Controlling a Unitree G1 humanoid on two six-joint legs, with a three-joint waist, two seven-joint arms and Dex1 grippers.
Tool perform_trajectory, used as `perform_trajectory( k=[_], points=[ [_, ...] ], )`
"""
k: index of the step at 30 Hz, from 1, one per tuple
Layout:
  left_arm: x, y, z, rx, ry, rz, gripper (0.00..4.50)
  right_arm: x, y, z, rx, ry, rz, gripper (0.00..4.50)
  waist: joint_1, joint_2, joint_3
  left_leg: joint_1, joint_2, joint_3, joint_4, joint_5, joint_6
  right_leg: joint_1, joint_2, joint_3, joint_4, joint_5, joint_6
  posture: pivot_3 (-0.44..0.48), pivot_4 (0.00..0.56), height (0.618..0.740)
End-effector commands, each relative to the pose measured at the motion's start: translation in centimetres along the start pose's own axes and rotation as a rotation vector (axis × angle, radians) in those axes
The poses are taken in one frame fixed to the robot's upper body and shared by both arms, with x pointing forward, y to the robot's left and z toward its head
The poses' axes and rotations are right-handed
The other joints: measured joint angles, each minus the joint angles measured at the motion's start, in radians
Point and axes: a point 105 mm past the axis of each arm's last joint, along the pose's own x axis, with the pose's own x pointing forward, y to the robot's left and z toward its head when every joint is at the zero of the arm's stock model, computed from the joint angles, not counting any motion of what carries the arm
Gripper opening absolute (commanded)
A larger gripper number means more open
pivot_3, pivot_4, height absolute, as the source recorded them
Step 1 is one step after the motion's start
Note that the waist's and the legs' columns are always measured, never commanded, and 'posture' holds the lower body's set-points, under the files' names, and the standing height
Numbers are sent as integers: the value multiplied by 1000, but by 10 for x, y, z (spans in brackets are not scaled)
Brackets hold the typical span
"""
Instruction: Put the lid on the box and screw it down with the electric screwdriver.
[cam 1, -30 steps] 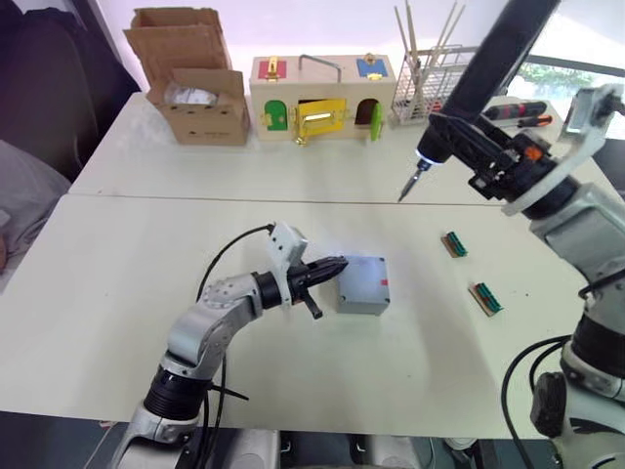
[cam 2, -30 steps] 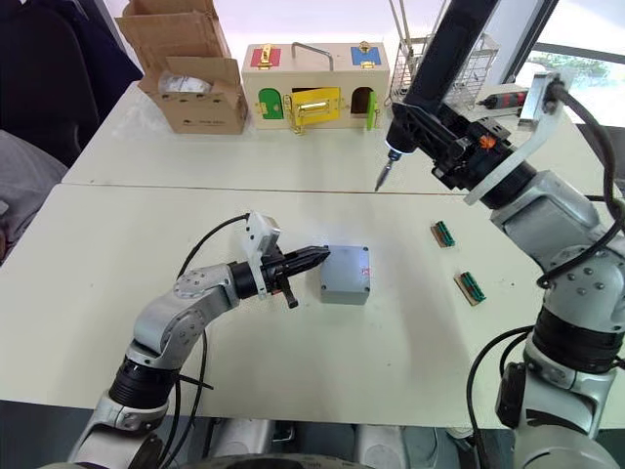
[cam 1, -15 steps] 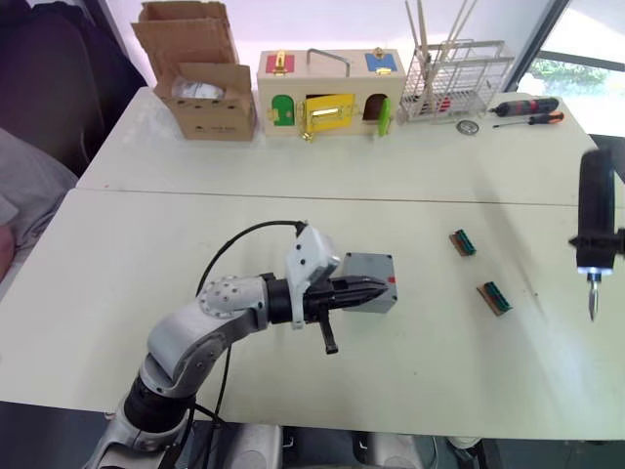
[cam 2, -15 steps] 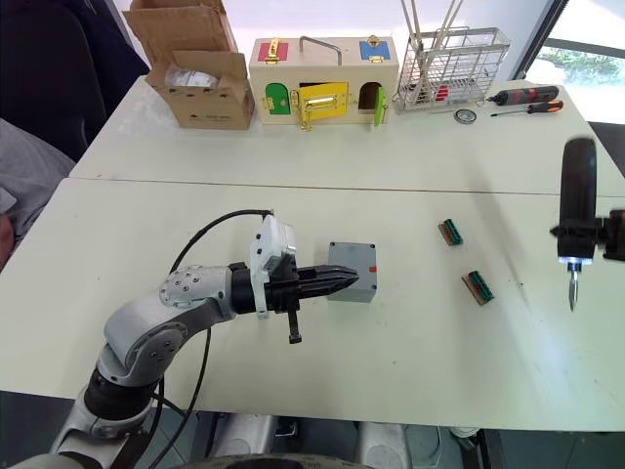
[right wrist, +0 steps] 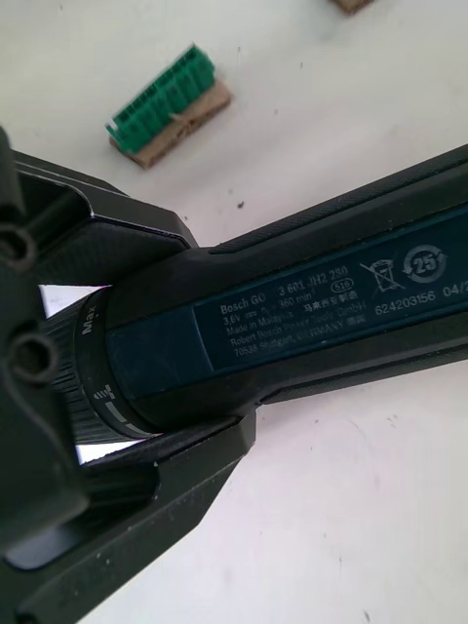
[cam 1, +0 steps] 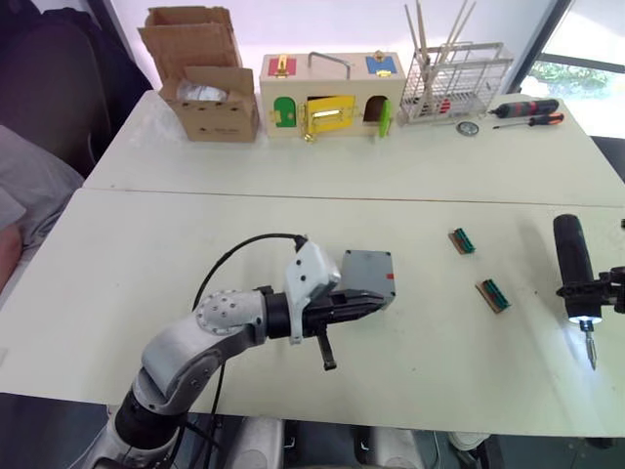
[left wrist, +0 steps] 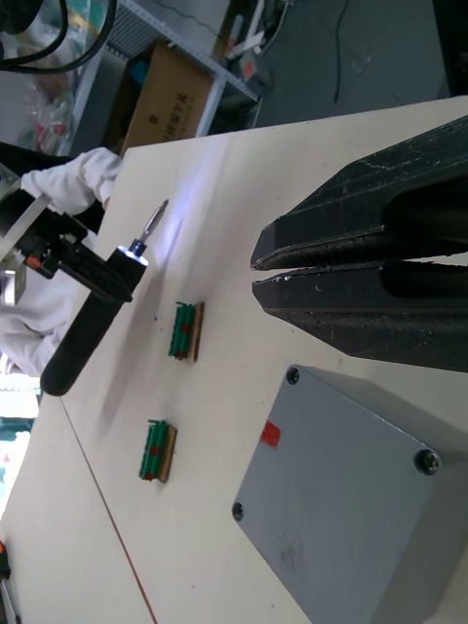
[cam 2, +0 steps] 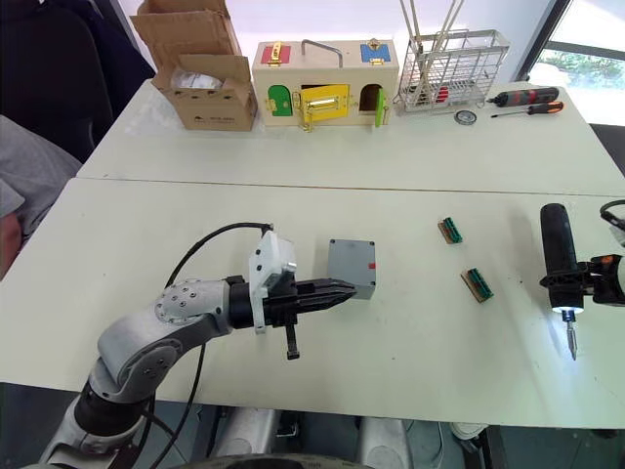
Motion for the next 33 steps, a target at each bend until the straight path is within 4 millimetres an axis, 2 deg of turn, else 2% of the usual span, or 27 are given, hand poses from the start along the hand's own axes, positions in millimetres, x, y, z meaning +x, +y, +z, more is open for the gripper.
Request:
perform_trajectory(
  k=[1, 2, 4, 5, 7, 9, 12, 14, 16, 18, 19, 22, 24, 25, 27, 30, 33],
  points=[
    [-2, 4, 4, -3, -33, 18, 99, -5, -6, 10, -30, -46, -24, 1791, 1, 0, 0, 0, 0, 0, 1, 0, 0, 0, 0, 0, 2, 0, 0, 0, 150, 729],
    [-4, 10, 2, -7, -32, 43, 99, -3, -6, 11, -28, -50, -19, 1791, 2, 0, 0, 0, 0, 0, 3, 0, 0, 0, 0, 0, 5, 0, 0, 0, 150, 729],
    [-8, 19, 0, -10, -33, 76, 99, 0, -7, 11, -28, -56, -24, 2797, 1, 0, 0, 0, 0, -1, 6, 0, 0, 0, 0, 0, 7, 0, 0, 0, 150, 729],
    [-10, 21, 1, -12, -40, 82, 99, 1, -10, 10, -34, -52, -38, 3039, 1, 0, 0, 0, 0, -1, 7, 0, 0, 0, 0, 0, 8, 0, 0, 0, 150, 729],
    [-11, 21, 1, -23, -45, 72, 99, 3, -12, 9, -39, -47, -49, 3878, 0, 0, 0, 0, 0, -1, 9, 0, 0, 1, 0, 0, 9, 0, 0, 0, 150, 729],
    [-12, 17, 3, -46, -63, 50, 99, 2, -14, 11, -48, -60, -68, 4488, 0, 0, 0, 0, 1, -1, 11, -3, 4, 1, 0, 0, 9, 0, 0, 0, 150, 729],
    [-17, 29, 20, -42, -171, 114, 99, -7, -14, 24, -83, -126, -96, 4488, 1, 0, 0, 0, 1, -1, 11, -1, 2, 2, 0, 0, 9, 0, 0, 0, 150, 729],
    [-32, 52, 45, 9, -295, 246, 99, -18, -8, 40, -140, -197, -103, 4488, 1, 0, 0, 0, 1, -1, 11, -1, 2, 2, 0, 0, 9, 0, 0, 0, 150, 729],
    [-51, 77, 59, 12, -361, 379, 99, -29, 6, 60, -199, -321, -70, 4488, 1, 0, 0, 0, 1, -1, 12, -1, 1, 2, 0, 0, 9, 0, 0, 0, 150, 729],
    [-69, 85, 65, 41, -367, 430, 99, -38, 29, 78, -285, -461, 8, 4488, -2, 0, 0, 0, 1, -1, 12, -1, 1, 2, 2, 0, 10, 0, 0, 0, 150, 729],
    [-78, 87, 67, 41, -370, 446, 99, -40, 43, 78, -312, -493, 71, 4488, -4, 0, 0, 0, 1, -1, 11, 0, 0, 2, 2, 0, 10, 0, 0, 0, 150, 729],
    [-106, 98, 66, 41, -347, 536, 99, -39, 99, 62, -489, -609, 276, 4488, 0, -10, -1, 1, 5, -2, 10, 0, 0, 2, 5, 0, 10, 0, 0, 0, 150, 729],
    [-118, 101, 56, 15, -295, 569, 99, -40, 128, 43, -565, -670, 370, 4488, 6, -12, -1, 0, 8, -4, 9, 0, -1, 3, 8, -1, 9, 0, 0, 0, 150, 729],
    [-127, 104, 44, 20, -235, 605, 99, -40, 138, 36, -592, -729, 387, 4488, 6, -11, -1, 0, 8, -5, 9, 1, -2, 3, 8, -2, 9, 0, 0, 0, 150, 729],
    [-146, 108, 25, -18, -170, 669, 99, -42, 149, 22, -606, -854, 394, 4488, 5, -11, -1, 0, 8, -4, 10, 1, -3, 4, 7, -2, 10, 0, 0, 0, 150, 729],
    [-150, 89, -3, -92, -55, 598, 99, -25, 156, -20, -498, -708, 554, 4488, 3, -12, -1, 1, 7, -3, 12, 1, -3, 5, 7, 0, 9, 1, -1, 0, 150, 729],
    [-147, 71, -22, -166, 2, 529, 99, -15, 159, -50, -479, -578, 619, 4488, 4, -13, -1, 2, 8, -4, 11, -3, 4, 6, 6, 0, 8, -1, -5, 0, 150, 729]
  ],
)
